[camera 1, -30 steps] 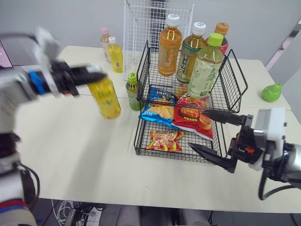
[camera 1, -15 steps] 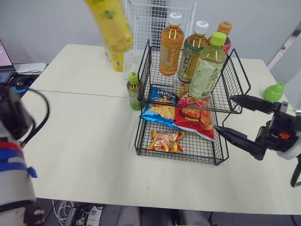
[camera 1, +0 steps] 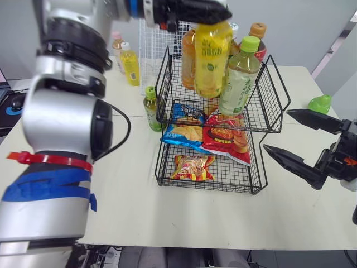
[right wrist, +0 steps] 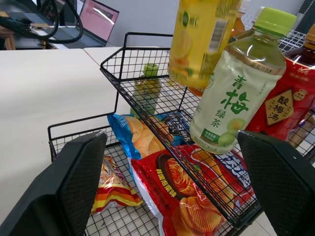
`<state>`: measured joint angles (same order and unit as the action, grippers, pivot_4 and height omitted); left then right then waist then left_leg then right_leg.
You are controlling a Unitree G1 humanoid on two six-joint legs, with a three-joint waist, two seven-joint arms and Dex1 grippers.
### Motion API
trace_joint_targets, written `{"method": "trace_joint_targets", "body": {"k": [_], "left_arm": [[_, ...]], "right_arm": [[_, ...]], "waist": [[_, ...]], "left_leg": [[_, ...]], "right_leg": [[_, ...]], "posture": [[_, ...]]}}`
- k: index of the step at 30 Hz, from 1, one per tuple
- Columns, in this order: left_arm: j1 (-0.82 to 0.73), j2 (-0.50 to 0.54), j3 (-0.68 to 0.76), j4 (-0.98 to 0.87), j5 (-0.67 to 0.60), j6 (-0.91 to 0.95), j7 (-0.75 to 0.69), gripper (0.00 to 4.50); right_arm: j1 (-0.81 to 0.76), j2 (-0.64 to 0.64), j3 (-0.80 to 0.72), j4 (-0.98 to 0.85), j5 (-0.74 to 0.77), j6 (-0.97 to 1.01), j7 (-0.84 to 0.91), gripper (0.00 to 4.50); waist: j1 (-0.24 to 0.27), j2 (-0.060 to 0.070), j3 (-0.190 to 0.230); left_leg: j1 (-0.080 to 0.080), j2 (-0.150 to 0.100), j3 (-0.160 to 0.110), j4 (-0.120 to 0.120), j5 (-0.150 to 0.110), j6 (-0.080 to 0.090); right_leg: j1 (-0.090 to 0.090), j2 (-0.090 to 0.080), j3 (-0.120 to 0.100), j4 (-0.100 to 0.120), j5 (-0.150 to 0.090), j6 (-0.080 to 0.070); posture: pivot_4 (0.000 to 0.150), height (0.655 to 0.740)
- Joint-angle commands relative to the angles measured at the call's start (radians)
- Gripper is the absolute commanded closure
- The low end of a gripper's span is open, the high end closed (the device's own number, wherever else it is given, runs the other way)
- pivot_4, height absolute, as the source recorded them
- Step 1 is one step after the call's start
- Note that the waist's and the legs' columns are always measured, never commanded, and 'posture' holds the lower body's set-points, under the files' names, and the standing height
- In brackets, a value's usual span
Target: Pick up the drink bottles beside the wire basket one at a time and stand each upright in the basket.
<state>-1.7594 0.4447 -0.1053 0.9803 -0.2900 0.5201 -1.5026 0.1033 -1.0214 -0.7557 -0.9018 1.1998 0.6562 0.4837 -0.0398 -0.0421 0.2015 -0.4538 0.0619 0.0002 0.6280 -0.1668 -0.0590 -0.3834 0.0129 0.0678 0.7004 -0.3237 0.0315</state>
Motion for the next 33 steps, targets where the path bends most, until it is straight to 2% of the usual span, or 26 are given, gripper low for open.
{"method": "trace_joint_targets", "body": {"k": [1,9,23,25,26,33], "left_arm": [[0.005,-0.02,0.024,-0.046,0.011,-0.085,0.006,3.14],[0.05,-0.073,0.045,-0.013,0.032,-0.182,0.058,3.14],[0.037,-0.107,0.071,0.077,0.052,-0.225,0.069,3.14],[0.041,-0.102,0.072,0.075,0.052,-0.22,0.051,2.42],[0.042,-0.1,0.073,0.073,0.051,-0.218,0.045,2.22],[0.038,-0.085,0.085,0.067,0.053,-0.218,0.022,0.03]], "right_arm": [[0.004,-0.006,-0.036,-0.007,-0.004,-0.009,-0.005,0.0],[0.081,0.054,-0.072,-0.015,-0.066,-0.044,0.057,0.0],[0.097,0.077,-0.076,-0.016,-0.111,-0.074,0.077,0.0],[0.094,0.079,-0.077,-0.018,-0.116,-0.078,0.066,0.0],[0.092,0.08,-0.077,-0.019,-0.118,-0.079,0.06,0.0],[0.045,0.053,-0.053,-0.01,-0.113,-0.073,0.021,0.0]], "waist": [[0.0,0.0,0.0],[0.008,0.0,0.0],[0.009,0.0,0.0],[0.009,0.0,0.0],[0.008,0.0,0.0],[0.008,0.0,0.0]], "left_leg": [[0.0,0.0,0.0,0.0,0.0,0.0],[-0.001,-0.001,0.0,0.001,0.0,0.0],[0.0,-0.001,-0.001,0.002,0.0,0.0],[0.0,-0.001,-0.001,0.002,0.0,0.0],[0.0,-0.001,-0.001,0.002,0.0,0.0],[0.001,-0.001,0.0,0.002,0.0,0.0]], "right_leg": [[0.0,0.0,0.0,0.0,0.0,0.0],[0.0,0.0,0.0,0.0,0.0,-0.001],[0.001,0.0,0.0,0.001,0.001,0.0],[0.001,0.0,0.0,0.001,0.001,0.0],[0.001,0.0,0.0,0.001,0.001,0.0],[0.001,0.0,0.0,0.002,0.001,-0.001]], "posture": [[0.15,0.736],[0.15,0.736],[0.15,0.736],[0.15,0.736],[0.15,0.736],[0.15,0.736]]}}
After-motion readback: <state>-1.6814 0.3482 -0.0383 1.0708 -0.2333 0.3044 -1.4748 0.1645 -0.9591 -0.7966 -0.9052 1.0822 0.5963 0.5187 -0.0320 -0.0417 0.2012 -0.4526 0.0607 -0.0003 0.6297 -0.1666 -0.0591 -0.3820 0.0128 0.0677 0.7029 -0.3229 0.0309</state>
